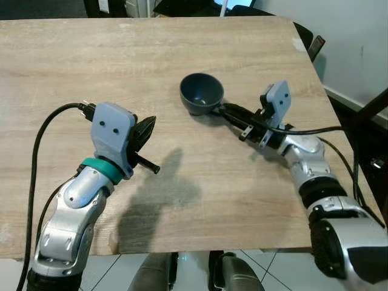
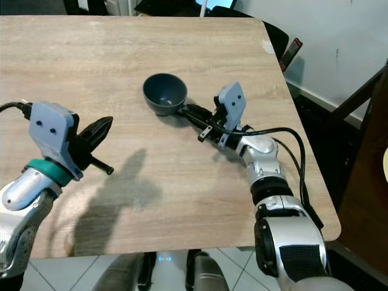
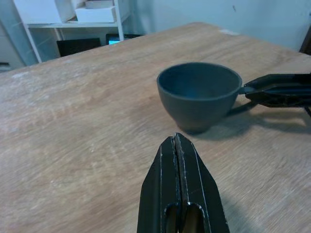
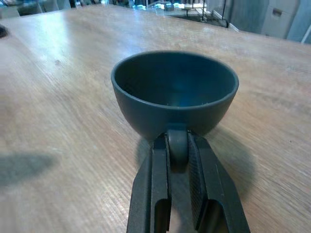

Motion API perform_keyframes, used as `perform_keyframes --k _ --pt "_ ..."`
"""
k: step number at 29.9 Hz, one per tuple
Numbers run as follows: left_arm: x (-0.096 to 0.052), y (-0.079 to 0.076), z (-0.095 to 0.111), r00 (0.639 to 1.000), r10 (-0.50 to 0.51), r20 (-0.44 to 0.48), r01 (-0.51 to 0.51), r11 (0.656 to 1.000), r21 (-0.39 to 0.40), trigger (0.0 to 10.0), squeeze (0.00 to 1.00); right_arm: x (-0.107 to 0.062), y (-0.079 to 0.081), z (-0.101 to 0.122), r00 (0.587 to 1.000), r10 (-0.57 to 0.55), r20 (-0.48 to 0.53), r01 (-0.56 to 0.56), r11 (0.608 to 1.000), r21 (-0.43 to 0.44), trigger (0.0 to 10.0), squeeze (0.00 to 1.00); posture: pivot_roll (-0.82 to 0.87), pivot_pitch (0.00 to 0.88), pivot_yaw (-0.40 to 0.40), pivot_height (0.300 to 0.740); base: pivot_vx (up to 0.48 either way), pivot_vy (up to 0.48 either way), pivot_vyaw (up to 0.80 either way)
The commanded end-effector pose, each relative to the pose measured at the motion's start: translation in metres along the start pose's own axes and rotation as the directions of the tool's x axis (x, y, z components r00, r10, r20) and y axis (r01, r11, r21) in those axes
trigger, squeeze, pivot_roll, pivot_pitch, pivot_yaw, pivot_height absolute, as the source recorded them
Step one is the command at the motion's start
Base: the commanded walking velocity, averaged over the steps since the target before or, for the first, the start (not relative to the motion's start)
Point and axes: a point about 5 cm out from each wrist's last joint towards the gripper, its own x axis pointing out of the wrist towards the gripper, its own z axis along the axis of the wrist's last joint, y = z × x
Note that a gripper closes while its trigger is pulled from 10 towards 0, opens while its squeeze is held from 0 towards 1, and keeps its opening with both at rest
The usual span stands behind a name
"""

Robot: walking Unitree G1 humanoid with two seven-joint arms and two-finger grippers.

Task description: Setting the table

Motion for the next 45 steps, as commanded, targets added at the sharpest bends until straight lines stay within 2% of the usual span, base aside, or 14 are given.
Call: perform_keyframes --k 1,5,9,15,18,19,20,24,26,28,32,38,40,45 --pt "0.002 -0.002 -0.003 1.000 -0.016 -0.006 0.016 1.000 0.002 10.0 0.00 -0.005 0.002 -0.001 1.000 0.000 0.021 -0.001 1.000 0.016 0.0 0.00 0.11 0.119 0.068 0.740 0.000 0.000 0.00" --pt "0.008 -0.004 -0.005 1.000 -0.019 0.000 0.019 1.000 0.001 10.0 0.00 -0.011 0.003 -0.004 0.999 -0.035 0.035 0.034 0.999 0.026 0.0 0.00 0.09 0.101 0.068 0.740 0.000 0.000 0.00" --pt "0.013 -0.003 -0.010 1.000 0.008 0.004 -0.008 1.000 -0.005 10.0 0.00 -0.019 0.003 0.000 0.988 -0.130 0.088 0.128 0.991 0.031 0.0 0.00 0.06 0.088 0.073 0.740 0.000 0.000 0.00" --pt "0.019 0.000 -0.020 0.996 0.083 -0.022 -0.083 0.997 -0.003 10.0 0.00 -0.033 0.006 0.002 0.946 -0.300 0.123 0.298 0.954 0.039 0.0 0.00 0.03 0.076 0.076 0.740 0.000 0.000 0.00" --pt "0.028 0.003 -0.022 0.992 0.127 -0.021 -0.127 0.992 -0.008 10.0 0.00 -0.049 0.007 0.003 0.876 -0.462 0.139 0.460 0.887 0.044 0.0 0.00 0.00 0.100 0.081 0.740 0.000 0.000 0.00" --pt "0.028 0.003 -0.022 0.992 0.127 -0.021 -0.127 0.992 -0.008 10.0 0.00 -0.049 0.007 0.003 0.876 -0.462 0.139 0.460 0.887 0.044 0.0 0.00 0.00 0.100 0.081 0.740 0.000 0.000 0.00" --pt "0.032 0.005 -0.024 0.988 0.150 -0.026 -0.150 0.989 -0.004 10.0 0.00 -0.057 0.007 0.005 0.823 -0.547 0.153 0.545 0.836 0.057 0.0 0.00 -0.02 0.107 0.087 0.740 0.000 0.000 0.00" --pt "0.039 0.003 -0.025 0.988 0.155 -0.023 -0.156 0.988 -0.005 10.0 0.00 -0.059 0.008 0.009 0.783 -0.597 0.174 0.597 0.800 0.057 0.0 0.00 -0.02 0.084 0.099 0.740 0.000 0.000 0.00" --pt "0.039 0.003 -0.025 0.988 0.155 -0.023 -0.156 0.988 -0.005 10.0 0.00 -0.059 0.008 0.009 0.783 -0.597 0.174 0.597 0.800 0.057 0.0 0.00 -0.02 0.084 0.099 0.740 0.000 0.000 0.00" --pt "0.049 0.003 -0.025 0.987 0.160 -0.011 -0.160 0.987 -0.006 10.0 0.00 -0.053 0.009 0.013 0.748 -0.631 0.205 0.634 0.771 0.063 0.0 0.00 -0.05 0.063 0.102 0.740 0.000 0.000 0.00" --pt "0.056 0.002 -0.024 0.986 0.167 0.001 -0.167 0.986 -0.011 10.0 0.00 -0.048 0.011 0.019 0.742 -0.635 0.216 0.640 0.767 0.054 0.0 0.00 -0.06 0.065 0.101 0.740 0.000 0.000 0.00" --pt "0.059 -0.002 -0.024 0.986 0.167 0.010 -0.167 0.986 -0.020 10.0 0.00 -0.060 0.008 0.023 0.711 -0.675 0.199 0.682 0.730 0.041 0.0 0.00 -0.07 0.065 0.093 0.740 0.000 0.000 0.00" --pt "0.059 -0.002 -0.028 0.986 0.169 0.007 -0.169 0.985 -0.015 10.0 0.00 -0.067 0.004 0.024 0.678 -0.709 0.192 0.719 0.694 0.026 0.0 0.00 -0.07 0.064 0.092 0.740 0.000 0.000 0.00" --pt "0.061 -0.001 -0.027 0.985 0.173 0.013 -0.173 0.985 -0.014 10.0 0.00 -0.070 0.003 0.024 0.666 -0.721 0.189 0.733 0.680 0.010 0.0 0.00 -0.08 0.063 0.093 0.740 0.000 0.000 0.00"
